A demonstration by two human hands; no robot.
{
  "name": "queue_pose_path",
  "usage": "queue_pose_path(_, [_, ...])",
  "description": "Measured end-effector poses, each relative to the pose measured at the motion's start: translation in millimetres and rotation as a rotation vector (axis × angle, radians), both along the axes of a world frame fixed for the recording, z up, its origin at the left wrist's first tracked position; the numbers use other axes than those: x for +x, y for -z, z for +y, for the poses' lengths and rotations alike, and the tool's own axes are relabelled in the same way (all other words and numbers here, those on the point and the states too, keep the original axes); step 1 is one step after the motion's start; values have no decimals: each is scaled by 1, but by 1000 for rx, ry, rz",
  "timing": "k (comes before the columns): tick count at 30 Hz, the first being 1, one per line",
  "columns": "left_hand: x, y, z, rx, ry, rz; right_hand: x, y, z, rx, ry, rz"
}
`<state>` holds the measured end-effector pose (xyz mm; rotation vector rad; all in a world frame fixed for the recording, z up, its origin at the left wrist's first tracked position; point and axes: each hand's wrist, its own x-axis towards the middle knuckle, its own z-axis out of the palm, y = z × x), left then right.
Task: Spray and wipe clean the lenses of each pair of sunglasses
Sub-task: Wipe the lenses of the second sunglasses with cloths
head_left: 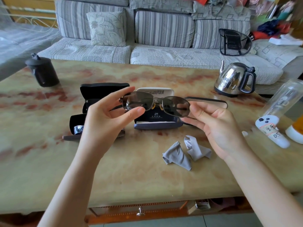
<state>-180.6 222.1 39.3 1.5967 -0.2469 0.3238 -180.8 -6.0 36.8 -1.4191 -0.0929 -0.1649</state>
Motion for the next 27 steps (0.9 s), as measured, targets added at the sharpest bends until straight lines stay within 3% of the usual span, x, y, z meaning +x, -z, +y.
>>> queue_pose_path(7, [17,7,-3,81,12,38,14,0,0,131,-35,94])
queue_pose_path(16, [78,34,-6,276,13,159,76,16,-15,-13,-5,184])
queue_pose_path(22, [105,49,-3,186,27,418,102,39,-24,-133,11,286])
queue_pose_path(27, [115,63,-12,286,2,487,109,46,-23,-316,43,362])
